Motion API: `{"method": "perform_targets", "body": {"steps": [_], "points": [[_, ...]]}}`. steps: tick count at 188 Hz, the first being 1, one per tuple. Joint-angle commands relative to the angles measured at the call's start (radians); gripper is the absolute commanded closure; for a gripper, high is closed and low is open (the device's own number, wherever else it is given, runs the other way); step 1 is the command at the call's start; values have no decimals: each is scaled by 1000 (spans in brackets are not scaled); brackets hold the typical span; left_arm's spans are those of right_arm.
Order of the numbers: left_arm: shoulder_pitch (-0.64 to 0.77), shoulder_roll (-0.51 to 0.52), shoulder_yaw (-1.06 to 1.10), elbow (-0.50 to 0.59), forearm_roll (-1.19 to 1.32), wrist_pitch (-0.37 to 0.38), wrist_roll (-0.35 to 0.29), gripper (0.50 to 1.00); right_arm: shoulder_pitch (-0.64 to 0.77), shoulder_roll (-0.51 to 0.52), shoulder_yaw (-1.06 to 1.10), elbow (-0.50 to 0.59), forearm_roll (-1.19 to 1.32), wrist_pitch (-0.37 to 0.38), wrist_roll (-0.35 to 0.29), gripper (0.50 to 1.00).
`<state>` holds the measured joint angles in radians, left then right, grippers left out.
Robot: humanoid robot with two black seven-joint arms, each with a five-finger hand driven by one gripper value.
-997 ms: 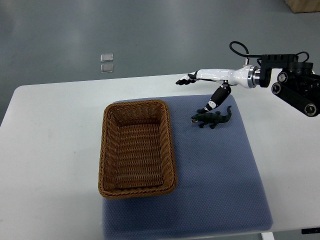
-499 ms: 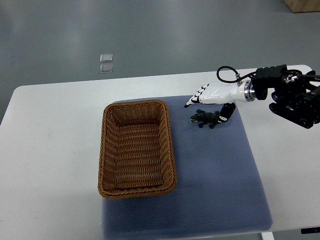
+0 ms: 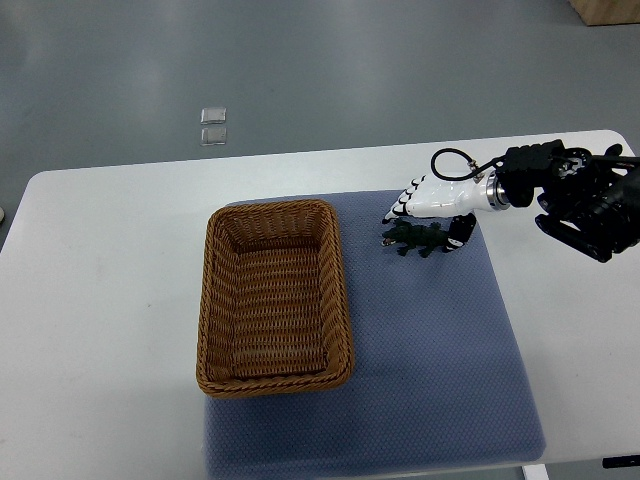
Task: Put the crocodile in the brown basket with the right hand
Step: 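Lower the right hand and close its fingers around the crocodile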
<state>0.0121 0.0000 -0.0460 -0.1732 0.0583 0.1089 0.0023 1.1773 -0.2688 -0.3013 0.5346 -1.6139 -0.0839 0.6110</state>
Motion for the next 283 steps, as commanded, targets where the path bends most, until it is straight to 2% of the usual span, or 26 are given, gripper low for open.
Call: {"method": "perform_targets", "body": {"steps": [1,64,99,118,131,140,149,169,190,203,213,259,283], "points": [[0,0,0,0,0,0,1,500,-2,0,1,-1,2,3,0,579],[0,0,0,0,0,0,-1,500,-4,6,5,-1,11,4,0,581],[0,0,0,0,0,0,-1,500,-5,19,-1,-5,8,9,0,603],[0,0,0,0,0,0,1,500,-5,19,-1,-5,6,30,0,650],[0,0,0,0,0,0,1,500,-4,19,-1,-7,5,35,0,701],[0,0,0,0,0,0,-1,500,-4,19,-1,-8,3,35,0,711],[0,0,0,0,0,0,-1,500,-4,19,-1,-13,3,35,0,752],[0,0,0,0,0,0,1,500,-4,19,-1,-15,3,35,0,785],[0,0,0,0,0,0,-1,500,-4,19,-1,-18,5,35,0,844],[0,0,0,0,0,0,-1,500,-2,17,1,-18,6,33,0,852],[0,0,0,0,0,0,-1,500,2,17,2,-18,11,32,0,883],[0,0,0,0,0,0,-1,500,8,16,18,-16,20,33,0,953],[0,0,0,0,0,0,1,500,8,14,19,-16,22,33,0,955]]}}
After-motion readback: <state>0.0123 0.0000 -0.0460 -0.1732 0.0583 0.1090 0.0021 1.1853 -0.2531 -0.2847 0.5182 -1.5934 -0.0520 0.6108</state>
